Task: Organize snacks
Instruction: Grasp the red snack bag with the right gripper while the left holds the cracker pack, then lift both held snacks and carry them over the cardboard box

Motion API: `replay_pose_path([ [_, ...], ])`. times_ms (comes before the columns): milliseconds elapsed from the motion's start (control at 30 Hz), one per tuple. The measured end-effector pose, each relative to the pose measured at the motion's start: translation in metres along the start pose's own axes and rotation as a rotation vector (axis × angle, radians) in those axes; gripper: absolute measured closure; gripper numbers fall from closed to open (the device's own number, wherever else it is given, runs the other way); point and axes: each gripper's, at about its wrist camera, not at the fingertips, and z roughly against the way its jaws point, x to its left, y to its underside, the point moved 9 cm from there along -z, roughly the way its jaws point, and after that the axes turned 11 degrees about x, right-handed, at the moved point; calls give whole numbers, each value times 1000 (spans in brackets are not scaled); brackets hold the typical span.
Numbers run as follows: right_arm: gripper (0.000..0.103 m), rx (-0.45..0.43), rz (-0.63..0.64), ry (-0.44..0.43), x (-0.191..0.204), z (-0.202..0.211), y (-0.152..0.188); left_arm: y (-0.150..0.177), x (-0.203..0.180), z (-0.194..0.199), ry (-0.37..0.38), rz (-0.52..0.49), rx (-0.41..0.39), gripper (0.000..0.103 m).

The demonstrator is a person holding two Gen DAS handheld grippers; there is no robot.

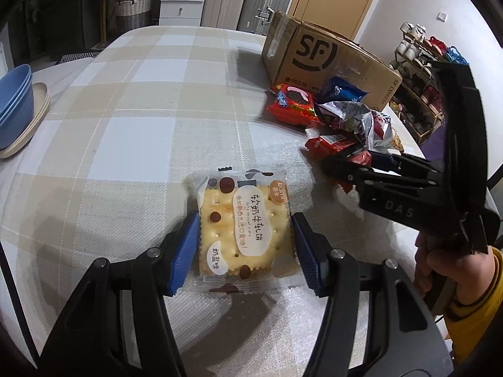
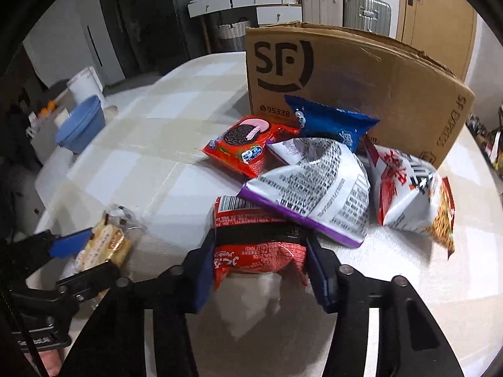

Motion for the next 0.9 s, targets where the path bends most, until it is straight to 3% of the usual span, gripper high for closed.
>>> replay_pose_path([
  [300, 54, -64, -100, -261, 3, 47, 25, 6, 1, 19, -23, 7, -21, 47],
  [367, 54, -106, -103, -304, 2, 74, 36, 7, -1, 24, -28, 4, -27, 47],
  [667, 54, -229, -103, -341, -14, 145, 60, 10, -25, 48, -40, -41, -61, 47],
  [900, 54, -281, -103, -342, -22, 169, 68, 12, -47, 62, -35, -78, -77, 47],
])
